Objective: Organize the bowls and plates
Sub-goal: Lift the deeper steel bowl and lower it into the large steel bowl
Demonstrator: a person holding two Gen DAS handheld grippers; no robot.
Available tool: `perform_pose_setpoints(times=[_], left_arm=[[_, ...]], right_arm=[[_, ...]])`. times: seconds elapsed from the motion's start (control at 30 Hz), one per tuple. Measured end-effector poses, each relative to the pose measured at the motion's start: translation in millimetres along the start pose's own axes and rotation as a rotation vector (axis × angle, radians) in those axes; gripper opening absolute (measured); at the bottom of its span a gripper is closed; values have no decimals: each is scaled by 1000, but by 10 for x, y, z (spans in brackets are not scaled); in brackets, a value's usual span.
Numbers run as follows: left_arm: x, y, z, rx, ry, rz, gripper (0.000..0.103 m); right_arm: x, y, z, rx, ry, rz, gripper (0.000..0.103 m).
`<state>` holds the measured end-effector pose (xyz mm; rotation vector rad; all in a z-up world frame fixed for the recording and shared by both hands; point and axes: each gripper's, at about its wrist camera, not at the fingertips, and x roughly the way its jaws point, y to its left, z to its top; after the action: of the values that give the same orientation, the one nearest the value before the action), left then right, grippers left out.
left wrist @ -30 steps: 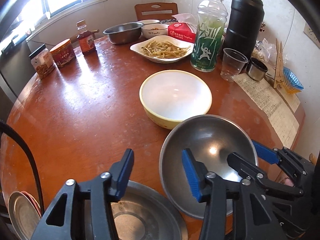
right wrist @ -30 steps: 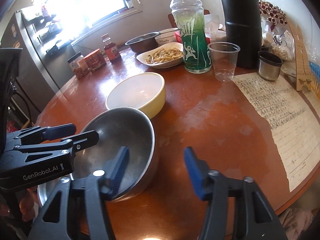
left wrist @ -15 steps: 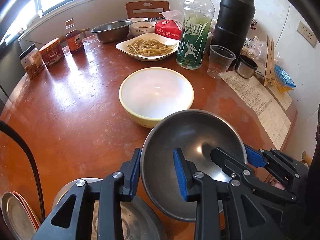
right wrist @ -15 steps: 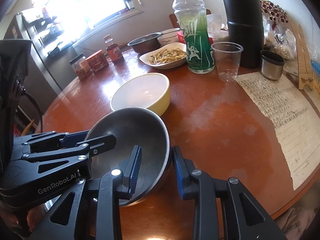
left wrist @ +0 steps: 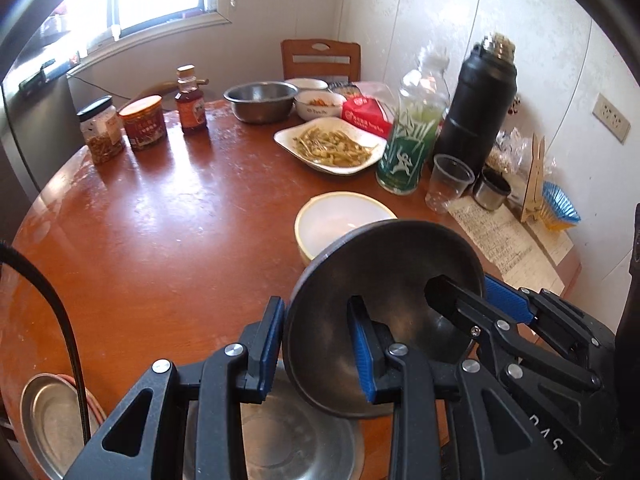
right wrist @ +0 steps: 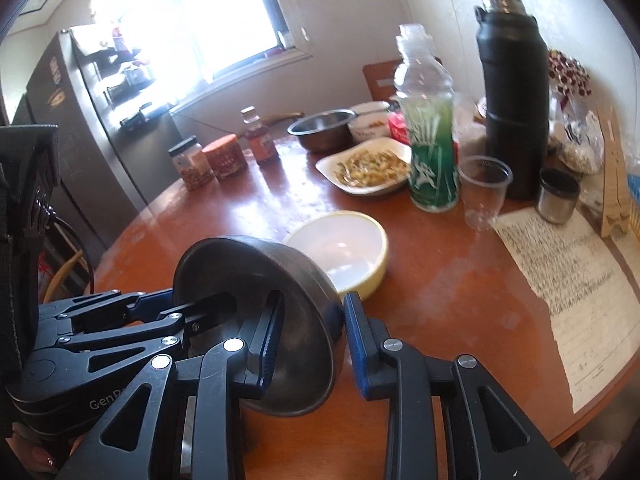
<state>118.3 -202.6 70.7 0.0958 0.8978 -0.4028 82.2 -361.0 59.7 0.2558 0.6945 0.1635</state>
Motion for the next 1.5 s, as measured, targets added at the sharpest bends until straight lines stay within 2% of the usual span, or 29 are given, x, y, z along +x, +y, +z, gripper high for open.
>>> perform_pose_setpoints(times=[0.13,0.37,0.83,1.07,1.5], left_arm=[[-261,137,-64,-25,-24,5,33],[-599,370,-327,-64,-39,46,33],[-959,569,-790,-97,-24,72,33],[-838,578,-938,-91,68,67,34],[-394,676,-808,-114,110,46,34]], right_arm=[[-54,193,25,-30,-14,34,32],[-79,526,-103,-84,11,82,32],[-289,919,-394,-152,31,139,32],[-324,981,-544,-173,59,129,33],[78,800,-570,-108,139,115,33]])
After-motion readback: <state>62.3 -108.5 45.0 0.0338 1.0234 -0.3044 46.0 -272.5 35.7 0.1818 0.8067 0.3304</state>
